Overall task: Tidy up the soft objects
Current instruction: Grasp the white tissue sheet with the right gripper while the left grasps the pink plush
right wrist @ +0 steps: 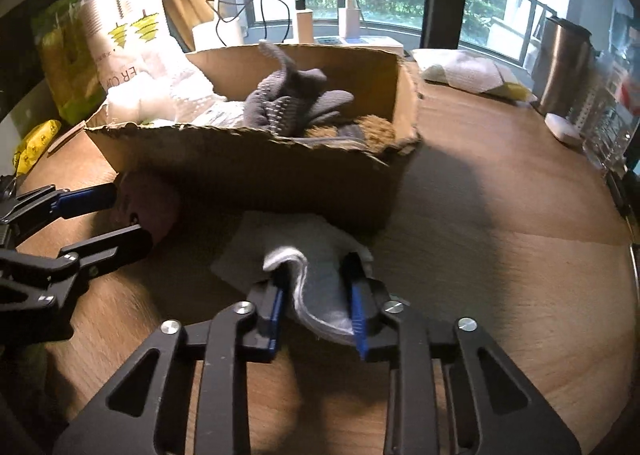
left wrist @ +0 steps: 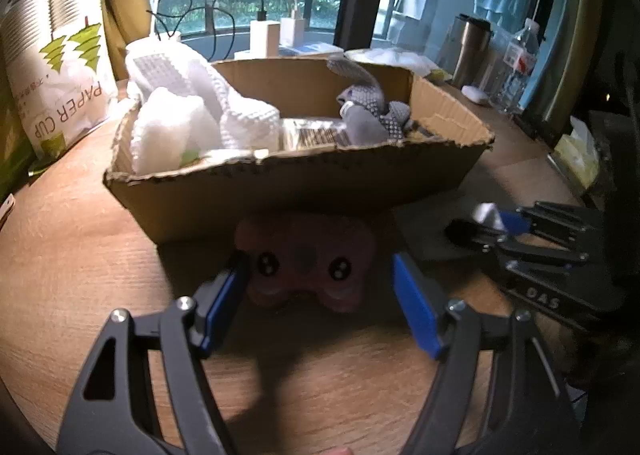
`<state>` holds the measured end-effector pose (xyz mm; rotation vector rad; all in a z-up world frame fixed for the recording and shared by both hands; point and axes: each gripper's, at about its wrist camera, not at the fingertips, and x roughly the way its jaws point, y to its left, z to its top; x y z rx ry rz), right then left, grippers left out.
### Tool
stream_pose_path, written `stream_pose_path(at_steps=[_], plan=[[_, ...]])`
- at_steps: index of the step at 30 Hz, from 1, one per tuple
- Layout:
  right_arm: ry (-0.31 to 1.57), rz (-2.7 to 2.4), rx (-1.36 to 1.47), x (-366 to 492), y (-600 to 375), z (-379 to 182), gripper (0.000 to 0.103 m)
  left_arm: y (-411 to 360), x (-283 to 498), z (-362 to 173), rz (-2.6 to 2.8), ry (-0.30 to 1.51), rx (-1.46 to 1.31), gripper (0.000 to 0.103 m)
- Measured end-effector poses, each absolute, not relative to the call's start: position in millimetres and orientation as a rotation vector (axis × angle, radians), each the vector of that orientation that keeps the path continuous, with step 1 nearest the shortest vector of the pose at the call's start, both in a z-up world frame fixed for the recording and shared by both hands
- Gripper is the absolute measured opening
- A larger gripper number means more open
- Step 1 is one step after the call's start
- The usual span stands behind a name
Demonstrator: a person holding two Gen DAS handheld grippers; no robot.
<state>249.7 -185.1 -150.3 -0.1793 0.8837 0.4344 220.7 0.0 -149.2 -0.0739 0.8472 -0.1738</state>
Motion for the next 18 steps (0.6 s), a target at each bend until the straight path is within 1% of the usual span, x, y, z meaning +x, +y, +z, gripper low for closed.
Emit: stream_pose_path(at_steps=[5, 8, 18], plan=[[0.88, 0.441, -0.147, 247.5, -194.8, -149.6, 0.022, -4.3, 228.3, -154.9, -0.148, 0.878, -0.065, 0.074], [0.88, 0.448, -0.127, 247.2, -198.0, -149.2, 0.022, -4.9, 232.2, -161.2, -0.135, 0.905, -0.059, 0.074], [0.883, 0.47, -0.069, 249.4, -204.6, -148.8, 0.022, -10.1, 234.8, -162.6, -0.139, 0.909, -0.029, 0.073]])
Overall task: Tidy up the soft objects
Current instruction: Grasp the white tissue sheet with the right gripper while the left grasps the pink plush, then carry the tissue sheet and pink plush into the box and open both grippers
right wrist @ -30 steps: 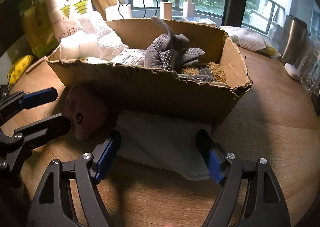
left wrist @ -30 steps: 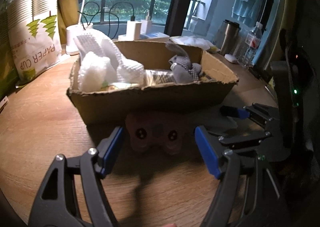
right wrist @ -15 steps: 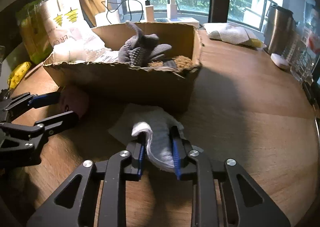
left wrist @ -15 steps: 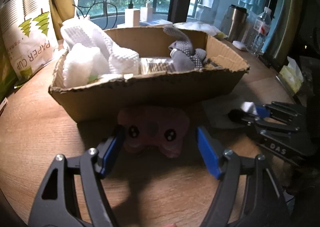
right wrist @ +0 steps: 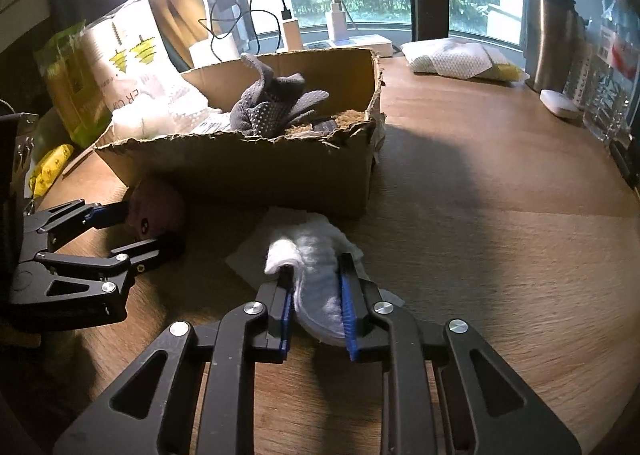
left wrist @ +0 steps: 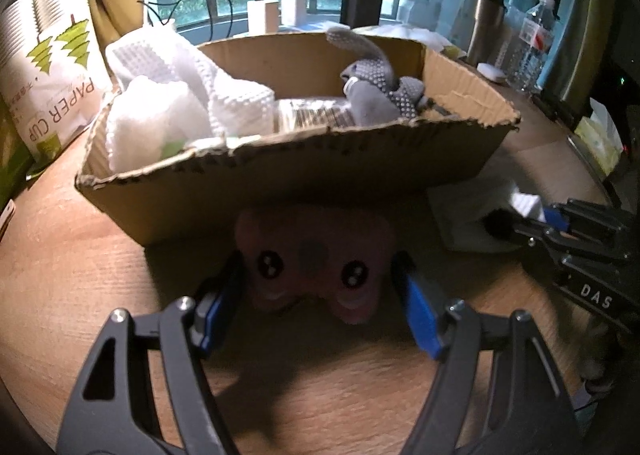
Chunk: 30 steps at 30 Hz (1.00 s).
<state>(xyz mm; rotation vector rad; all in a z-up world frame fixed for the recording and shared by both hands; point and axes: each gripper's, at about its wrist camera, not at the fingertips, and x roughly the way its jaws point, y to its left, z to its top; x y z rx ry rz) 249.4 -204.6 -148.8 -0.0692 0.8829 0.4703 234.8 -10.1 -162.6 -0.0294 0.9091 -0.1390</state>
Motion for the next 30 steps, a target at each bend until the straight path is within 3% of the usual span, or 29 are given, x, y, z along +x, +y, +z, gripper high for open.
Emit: stream_pose_path(at_steps=[7, 30], plan=[[0.884, 0.475, -0.058, 250.0, -206.1, -148.8, 0.022, -10.9, 232.9, -159.5, -0.173, 0.898, -0.043, 0.063], [0.825, 0.513, -0.057, 227.1, -200.5, -128.0, 0.018, -2.9, 194.1, -130.7, -0.255, 0.787, -0.098, 0.062]])
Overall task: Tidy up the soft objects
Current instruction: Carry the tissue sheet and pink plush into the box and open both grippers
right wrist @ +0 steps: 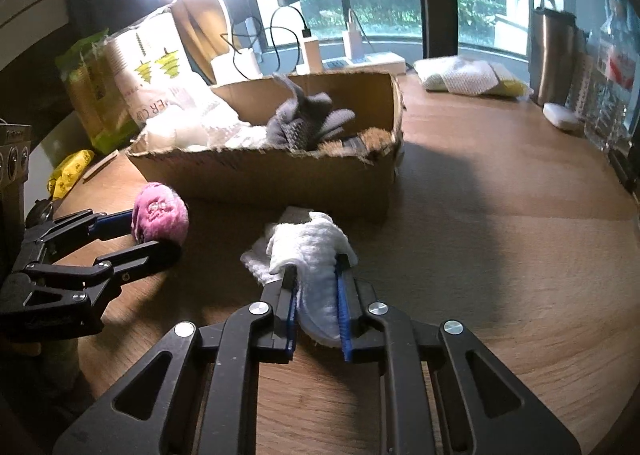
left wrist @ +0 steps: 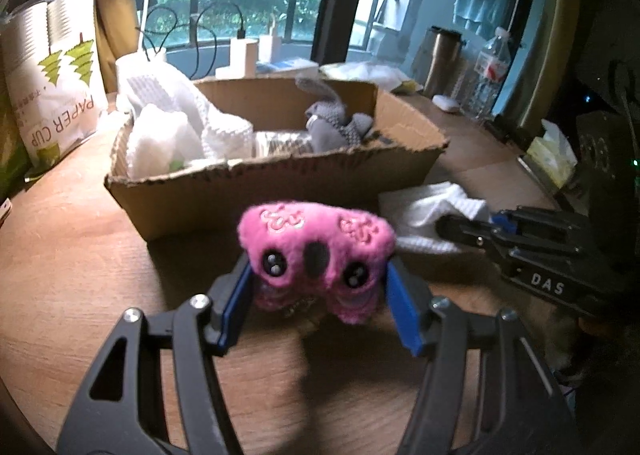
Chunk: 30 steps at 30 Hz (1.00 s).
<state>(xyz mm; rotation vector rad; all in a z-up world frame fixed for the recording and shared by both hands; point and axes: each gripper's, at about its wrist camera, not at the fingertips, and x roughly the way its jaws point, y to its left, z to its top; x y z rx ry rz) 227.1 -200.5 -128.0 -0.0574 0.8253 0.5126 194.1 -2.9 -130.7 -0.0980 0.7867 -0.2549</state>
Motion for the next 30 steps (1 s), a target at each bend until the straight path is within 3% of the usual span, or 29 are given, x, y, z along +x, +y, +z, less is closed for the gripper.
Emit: stream_pose_path(at_steps=[30], plan=[[0.652, 0.498, -0.082, 249.5, -199.8, -58.4, 0.017, 18.6, 216.1, -68.5, -0.252, 0.592, -0.117, 0.063]])
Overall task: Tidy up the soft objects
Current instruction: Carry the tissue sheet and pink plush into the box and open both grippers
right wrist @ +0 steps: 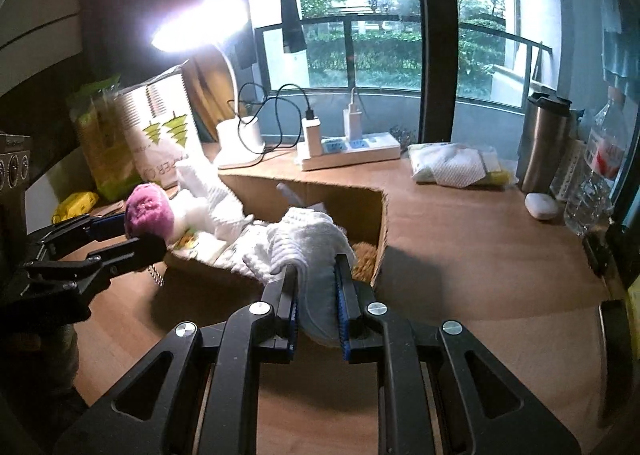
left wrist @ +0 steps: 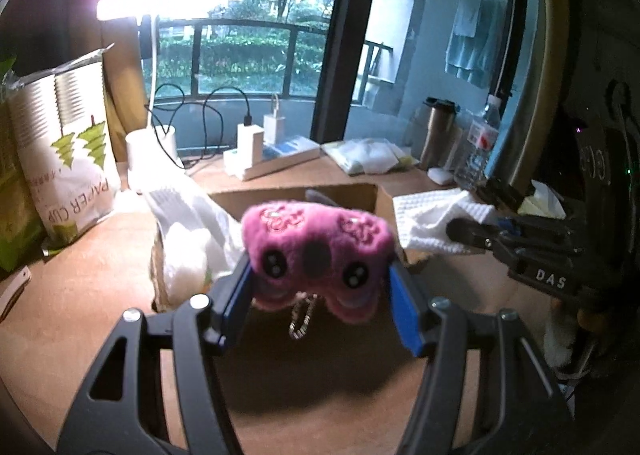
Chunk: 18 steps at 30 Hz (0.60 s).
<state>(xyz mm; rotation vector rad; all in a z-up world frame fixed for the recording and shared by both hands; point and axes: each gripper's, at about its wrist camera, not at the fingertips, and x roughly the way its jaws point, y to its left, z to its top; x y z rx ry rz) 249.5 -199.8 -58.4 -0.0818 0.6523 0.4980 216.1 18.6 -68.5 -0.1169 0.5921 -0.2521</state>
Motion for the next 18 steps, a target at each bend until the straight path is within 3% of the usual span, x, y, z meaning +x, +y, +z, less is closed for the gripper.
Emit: stream_pose_path(at_steps=[18], plan=[[0.684, 0.462, -0.035, 321.6, -198.7, -81.1, 0.017, 4.5, 301.1, -99.8, -0.265, 0.651, -0.12, 0.064]])
